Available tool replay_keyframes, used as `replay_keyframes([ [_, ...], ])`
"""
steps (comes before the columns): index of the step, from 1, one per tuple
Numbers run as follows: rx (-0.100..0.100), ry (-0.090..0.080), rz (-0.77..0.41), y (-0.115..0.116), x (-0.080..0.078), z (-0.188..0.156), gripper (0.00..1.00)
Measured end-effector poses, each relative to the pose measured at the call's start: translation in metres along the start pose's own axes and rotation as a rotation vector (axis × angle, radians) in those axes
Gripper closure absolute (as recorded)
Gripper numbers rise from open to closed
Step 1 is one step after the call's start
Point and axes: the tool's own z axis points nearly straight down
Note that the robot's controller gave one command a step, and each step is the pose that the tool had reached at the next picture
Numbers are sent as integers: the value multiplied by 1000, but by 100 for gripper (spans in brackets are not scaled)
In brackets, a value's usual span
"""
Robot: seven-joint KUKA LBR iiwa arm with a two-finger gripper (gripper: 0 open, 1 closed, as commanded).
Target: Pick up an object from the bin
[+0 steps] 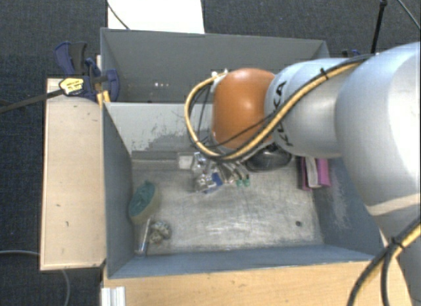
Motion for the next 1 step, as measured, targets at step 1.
replay_keyframes([
  [1,1,-7,7,5,-3,-96,100],
])
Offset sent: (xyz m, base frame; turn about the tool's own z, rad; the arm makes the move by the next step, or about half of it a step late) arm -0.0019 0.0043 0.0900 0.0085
